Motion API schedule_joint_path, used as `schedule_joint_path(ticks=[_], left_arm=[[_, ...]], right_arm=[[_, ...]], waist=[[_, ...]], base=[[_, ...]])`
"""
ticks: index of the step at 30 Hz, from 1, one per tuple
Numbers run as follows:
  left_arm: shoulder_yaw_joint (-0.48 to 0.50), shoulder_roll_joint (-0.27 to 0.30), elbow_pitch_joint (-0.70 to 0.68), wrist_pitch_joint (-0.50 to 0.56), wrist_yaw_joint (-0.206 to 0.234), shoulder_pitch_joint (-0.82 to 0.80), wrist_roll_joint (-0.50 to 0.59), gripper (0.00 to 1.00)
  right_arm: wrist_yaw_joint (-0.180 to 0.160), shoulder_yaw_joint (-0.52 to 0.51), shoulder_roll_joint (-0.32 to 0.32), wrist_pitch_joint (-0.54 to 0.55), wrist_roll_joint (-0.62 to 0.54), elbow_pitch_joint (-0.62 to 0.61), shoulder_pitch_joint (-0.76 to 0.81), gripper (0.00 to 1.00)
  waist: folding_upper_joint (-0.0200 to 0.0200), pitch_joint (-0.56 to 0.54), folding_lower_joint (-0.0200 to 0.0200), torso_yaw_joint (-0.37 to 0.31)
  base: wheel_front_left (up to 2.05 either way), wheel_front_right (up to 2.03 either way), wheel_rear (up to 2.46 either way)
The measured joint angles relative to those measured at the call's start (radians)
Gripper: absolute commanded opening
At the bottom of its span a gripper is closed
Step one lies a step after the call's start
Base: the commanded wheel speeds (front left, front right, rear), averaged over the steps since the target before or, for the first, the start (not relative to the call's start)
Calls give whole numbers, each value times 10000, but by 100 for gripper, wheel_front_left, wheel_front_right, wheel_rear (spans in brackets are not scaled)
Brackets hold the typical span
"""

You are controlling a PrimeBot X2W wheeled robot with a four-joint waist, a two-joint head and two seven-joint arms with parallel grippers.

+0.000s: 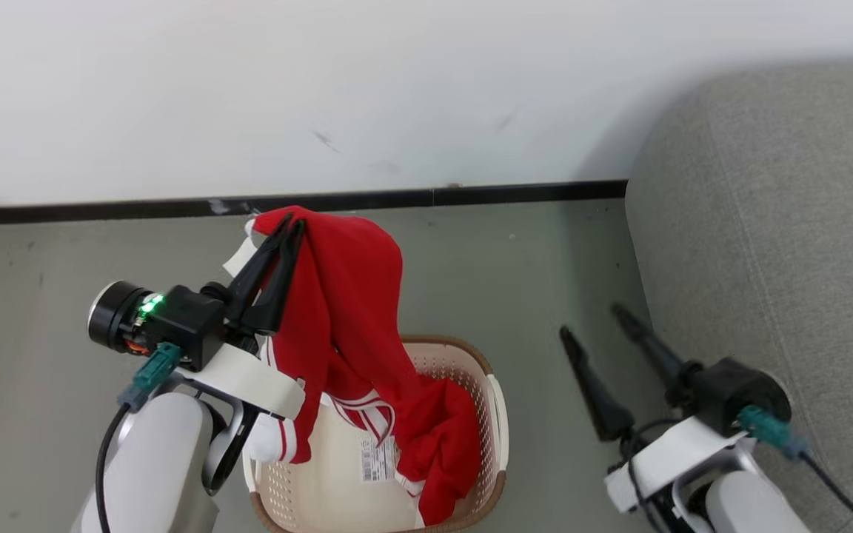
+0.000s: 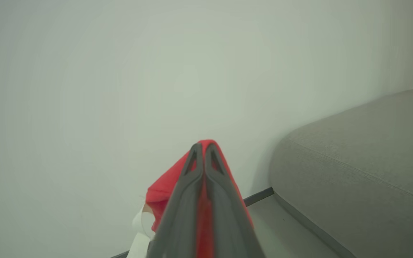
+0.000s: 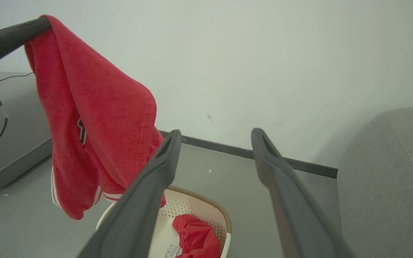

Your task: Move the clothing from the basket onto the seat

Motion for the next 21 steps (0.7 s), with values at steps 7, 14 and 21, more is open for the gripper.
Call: schedule_joint_path(ticks=[7, 14, 21], left_arm=[[-543, -12, -633, 328, -73, -247, 12, 0], [-1074, -77, -1118, 817, -104, -253, -224, 0], [-1547, -113, -1687, 1267, -104, -263, -360, 0]], right_arm=[[0, 1344, -646, 0, 265, 472, -16, 100], [0, 2376, -1018, 0, 587, 740, -88, 100], [0, 2907, -1384, 0, 876, 966, -492, 100]], waist=[[0, -685, 0, -54], [0, -1248, -1, -157], [0, -1636, 0, -249]], base=[[0, 0, 0], [0, 0, 0], [0, 0, 0]])
